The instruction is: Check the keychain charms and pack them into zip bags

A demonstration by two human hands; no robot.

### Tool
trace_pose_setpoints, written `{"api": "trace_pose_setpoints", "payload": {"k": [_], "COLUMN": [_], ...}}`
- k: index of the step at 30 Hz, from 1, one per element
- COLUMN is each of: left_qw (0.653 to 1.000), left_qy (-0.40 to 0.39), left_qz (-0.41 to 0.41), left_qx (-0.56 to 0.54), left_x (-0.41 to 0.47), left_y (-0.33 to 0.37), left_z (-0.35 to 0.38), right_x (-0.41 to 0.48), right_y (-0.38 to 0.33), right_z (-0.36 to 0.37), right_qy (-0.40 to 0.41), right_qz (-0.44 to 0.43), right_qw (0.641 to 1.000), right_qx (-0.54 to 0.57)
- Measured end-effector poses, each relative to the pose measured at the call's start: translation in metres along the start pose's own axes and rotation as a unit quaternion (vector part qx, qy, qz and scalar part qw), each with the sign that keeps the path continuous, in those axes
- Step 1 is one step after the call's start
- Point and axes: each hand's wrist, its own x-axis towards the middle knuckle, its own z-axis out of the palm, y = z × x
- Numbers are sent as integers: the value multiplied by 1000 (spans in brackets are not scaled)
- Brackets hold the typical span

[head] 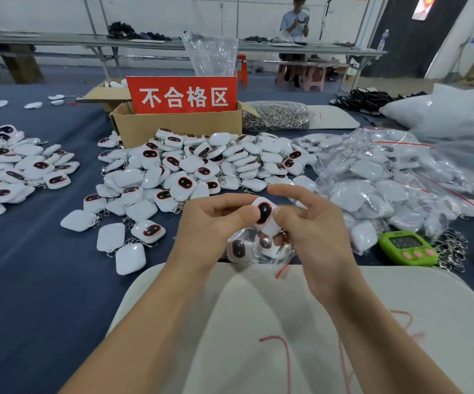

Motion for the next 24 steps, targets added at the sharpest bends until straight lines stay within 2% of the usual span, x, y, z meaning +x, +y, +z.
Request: {"api": "trace_pose_setpoints", "payload": {"k": [2, 6, 12, 16, 19, 24], "left_qw": [998, 980, 957, 951, 976, 989], "left_qy": [29, 89, 131, 106, 101, 129], "left_qz": [33, 94, 130, 136, 80, 18], "left_qx": [54, 150, 222, 255, 176, 63], "left_x": [2, 1, -4, -4, -3, 3], "left_y": [-2, -5, -7, -6, -6, -5], "left_z": [1, 4, 9, 10, 13, 10], "right_x": [-1, 1, 2, 4, 5, -1], "right_y": [1, 5, 8, 7, 6, 5], "right_z": [2, 3, 1, -2, -1, 2], "right_qy": [24, 47, 80, 67, 51, -31], "right_qz": [-63, -133, -121, -99, -60, -78], "right_qw": [995, 982, 984, 990, 995, 988], "right_qx": [-76, -125, -102, -80, -68, -130]}}
